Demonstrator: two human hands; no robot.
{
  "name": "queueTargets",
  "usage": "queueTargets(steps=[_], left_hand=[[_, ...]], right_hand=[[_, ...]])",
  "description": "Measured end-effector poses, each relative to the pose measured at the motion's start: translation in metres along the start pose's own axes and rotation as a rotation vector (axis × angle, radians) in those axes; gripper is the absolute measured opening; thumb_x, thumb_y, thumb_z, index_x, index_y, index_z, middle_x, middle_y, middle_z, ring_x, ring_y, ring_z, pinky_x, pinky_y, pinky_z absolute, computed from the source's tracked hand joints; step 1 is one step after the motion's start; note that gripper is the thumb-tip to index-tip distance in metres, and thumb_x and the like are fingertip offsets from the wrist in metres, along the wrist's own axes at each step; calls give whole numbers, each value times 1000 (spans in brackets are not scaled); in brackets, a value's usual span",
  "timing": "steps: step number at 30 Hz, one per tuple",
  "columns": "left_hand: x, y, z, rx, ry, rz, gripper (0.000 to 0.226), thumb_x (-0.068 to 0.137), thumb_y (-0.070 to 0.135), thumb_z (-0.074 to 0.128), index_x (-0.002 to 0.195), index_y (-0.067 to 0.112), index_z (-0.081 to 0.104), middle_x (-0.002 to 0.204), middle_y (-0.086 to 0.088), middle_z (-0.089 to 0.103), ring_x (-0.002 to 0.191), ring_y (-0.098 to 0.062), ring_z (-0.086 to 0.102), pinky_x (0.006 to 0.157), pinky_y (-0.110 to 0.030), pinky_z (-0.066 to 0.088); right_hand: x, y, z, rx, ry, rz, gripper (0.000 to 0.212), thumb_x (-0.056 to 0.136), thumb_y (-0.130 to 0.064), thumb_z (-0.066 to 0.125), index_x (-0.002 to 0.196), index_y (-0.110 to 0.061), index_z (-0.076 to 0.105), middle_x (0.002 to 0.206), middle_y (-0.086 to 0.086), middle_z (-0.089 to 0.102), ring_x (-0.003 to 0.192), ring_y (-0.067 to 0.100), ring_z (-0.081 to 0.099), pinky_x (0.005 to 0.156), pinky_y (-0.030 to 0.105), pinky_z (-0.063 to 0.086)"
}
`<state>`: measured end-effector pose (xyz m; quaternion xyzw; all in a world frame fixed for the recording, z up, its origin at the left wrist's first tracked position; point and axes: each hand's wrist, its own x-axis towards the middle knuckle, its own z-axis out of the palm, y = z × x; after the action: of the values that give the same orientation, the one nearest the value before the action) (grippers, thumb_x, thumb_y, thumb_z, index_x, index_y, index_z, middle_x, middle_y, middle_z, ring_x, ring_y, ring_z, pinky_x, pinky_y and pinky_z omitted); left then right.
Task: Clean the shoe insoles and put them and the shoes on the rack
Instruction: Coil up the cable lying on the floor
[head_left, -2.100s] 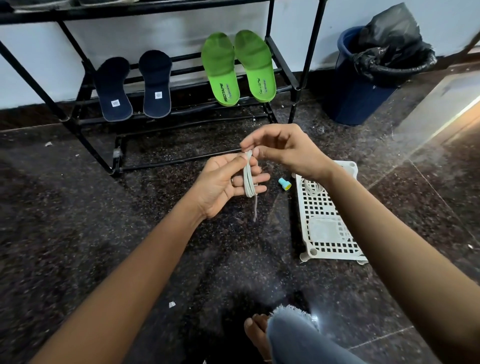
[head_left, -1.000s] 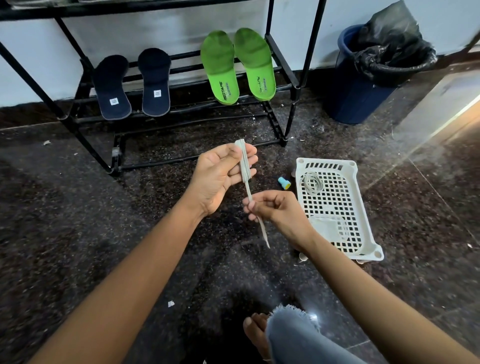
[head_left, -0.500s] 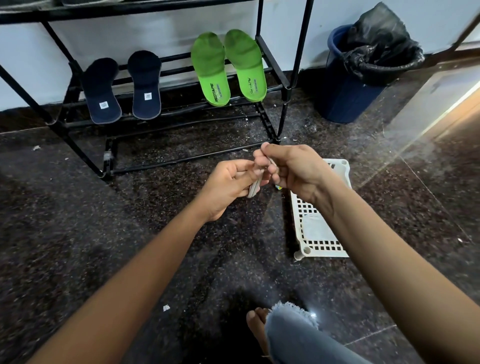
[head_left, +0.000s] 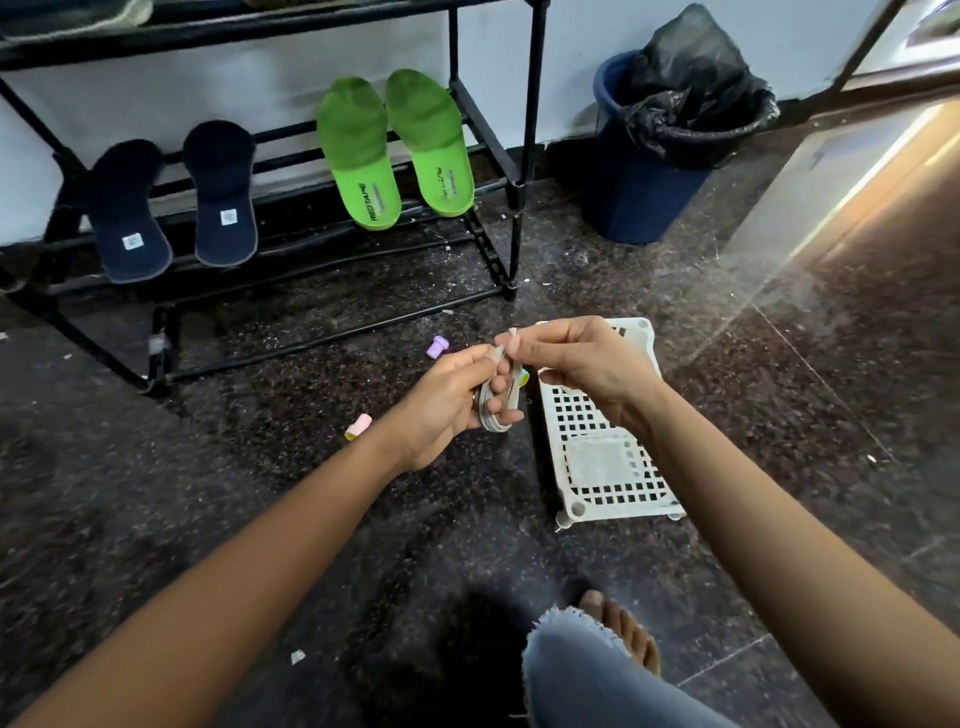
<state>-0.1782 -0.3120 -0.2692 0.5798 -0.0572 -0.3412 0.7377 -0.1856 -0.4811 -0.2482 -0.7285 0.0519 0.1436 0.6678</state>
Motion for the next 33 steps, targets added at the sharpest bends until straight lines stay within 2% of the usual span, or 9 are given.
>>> queueTargets(steps=[5,8,14,17,19,22,25,30,33], left_hand=[[22,-5,13,-99,2,-45,24,104,16,36,100,13,60,66,4,42,53,-4,36,60,-22,47],[37,-8,19,-141,30,-71,25,104,14,34,86,12,52,67,2,41,54,-6,38,58,-21,44],[75,-18,36,-187,50,-156,31,101,9,34,71,11,43,69,-4,45,60,-10,41,58,-23,40],[101,-23,46,-181,82,-230,34,100,11,36,67,11,44,69,-6,44,58,-13,43,59,-26,41],[119,-27,55,-184,112,-272,36,100,14,38,65,12,46,68,-5,48,61,-14,46,62,-28,43],[143,-36,67,-130,136,-291,36,101,15,40,67,13,50,63,-1,56,62,-14,51,64,-29,43],[165,-47,77,-27,134,-299,36,104,16,36,73,14,55,64,2,62,61,-11,57,59,-24,48],[191,-62,84,110,139,-340,31,105,13,31,101,11,62,88,-4,65,79,-13,60,75,-25,53],[211,-83,73,299,151,-327,29,95,15,40,106,8,66,107,-10,69,98,-23,66,92,-40,55]], right_hand=[[-6,18,-10,113,44,-123,24,79,-10,70,101,-1,71,88,19,71,83,20,67,85,29,52],[-6,34,-12,3,136,-152,17,84,-13,68,97,-3,73,86,13,73,85,18,68,90,31,51],[0,64,-23,-426,471,-121,20,90,-30,61,75,-22,73,76,-7,70,74,0,59,72,22,43],[7,80,-32,-578,638,-98,25,88,-36,57,74,-22,72,93,-6,67,99,13,54,85,32,42],[11,87,-42,-666,697,-88,30,90,-36,52,71,-18,67,85,-3,66,93,20,53,81,35,41],[18,90,-60,-690,751,-34,36,92,-35,49,65,-12,58,63,7,64,67,29,58,62,40,45],[31,97,-80,-869,781,71,35,93,-34,47,69,-11,58,69,15,65,68,37,59,59,39,42],[58,112,-108,-1108,773,185,32,93,-26,42,78,-8,64,81,16,69,78,36,63,68,37,39],[77,119,-114,-1206,703,269,20,85,-14,46,69,-16,57,78,12,69,79,30,63,78,35,32]])
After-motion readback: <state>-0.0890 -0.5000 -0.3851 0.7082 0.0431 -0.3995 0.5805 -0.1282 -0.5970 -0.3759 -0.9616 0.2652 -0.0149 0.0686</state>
